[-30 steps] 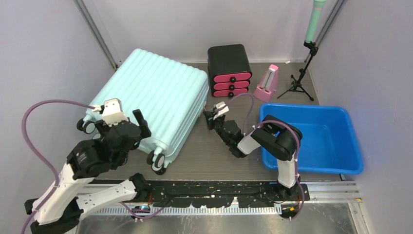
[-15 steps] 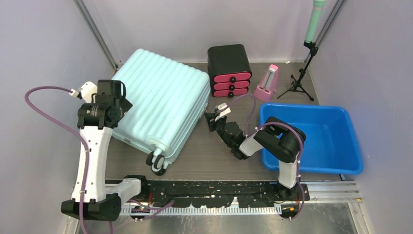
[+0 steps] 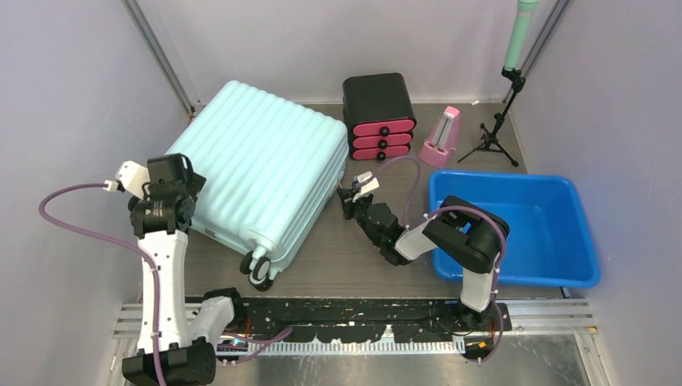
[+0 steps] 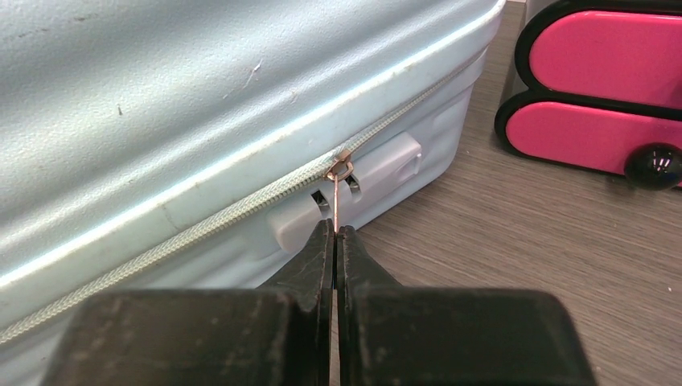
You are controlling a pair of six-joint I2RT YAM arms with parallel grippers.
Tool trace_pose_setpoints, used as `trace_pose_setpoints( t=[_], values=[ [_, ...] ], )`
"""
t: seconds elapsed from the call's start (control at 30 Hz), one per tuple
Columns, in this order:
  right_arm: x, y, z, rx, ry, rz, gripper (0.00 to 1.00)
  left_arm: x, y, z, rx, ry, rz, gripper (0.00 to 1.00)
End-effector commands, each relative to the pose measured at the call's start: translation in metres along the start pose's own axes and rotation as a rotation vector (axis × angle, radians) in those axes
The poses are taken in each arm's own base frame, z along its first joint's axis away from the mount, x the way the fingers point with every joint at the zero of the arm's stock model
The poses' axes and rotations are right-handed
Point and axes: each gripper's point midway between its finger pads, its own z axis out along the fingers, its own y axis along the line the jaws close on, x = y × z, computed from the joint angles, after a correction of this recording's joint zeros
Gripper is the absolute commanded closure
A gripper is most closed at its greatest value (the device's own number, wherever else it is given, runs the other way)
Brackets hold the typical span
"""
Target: Open, take out, and arrange the luggage
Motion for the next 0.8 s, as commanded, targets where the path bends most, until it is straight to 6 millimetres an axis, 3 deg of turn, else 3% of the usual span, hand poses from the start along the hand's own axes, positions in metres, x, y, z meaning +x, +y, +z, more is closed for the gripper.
trace_pose_setpoints(
  t=[0.0,0.23,0.5,0.67,0.77],
  values=[
    [-0.012,-0.001,-0.01,0.05,0.001,0.001,1.0,-0.029,-0.041,0.021,0.151,-0.146,-0.054,0.02],
    [-0.016,0.009,-0.02,0.036,0.004,-0.016,1.0,-0.033,-0.06,0.056,0.113,-0.138,-0.01,0.04],
    [-0.012,0.039,-0.024,-0.005,0.017,-0.033,1.0,-0.034,-0.081,0.084,0.137,-0.133,0.001,0.06],
    [-0.016,0.053,-0.024,-0.011,0.01,-0.024,1.0,-0.043,-0.111,0.098,0.23,-0.164,-0.012,0.09],
    [-0.015,0.069,-0.025,-0.026,0.014,-0.027,1.0,-0.044,-0.141,0.108,0.32,-0.145,0.012,0.1]
  ],
)
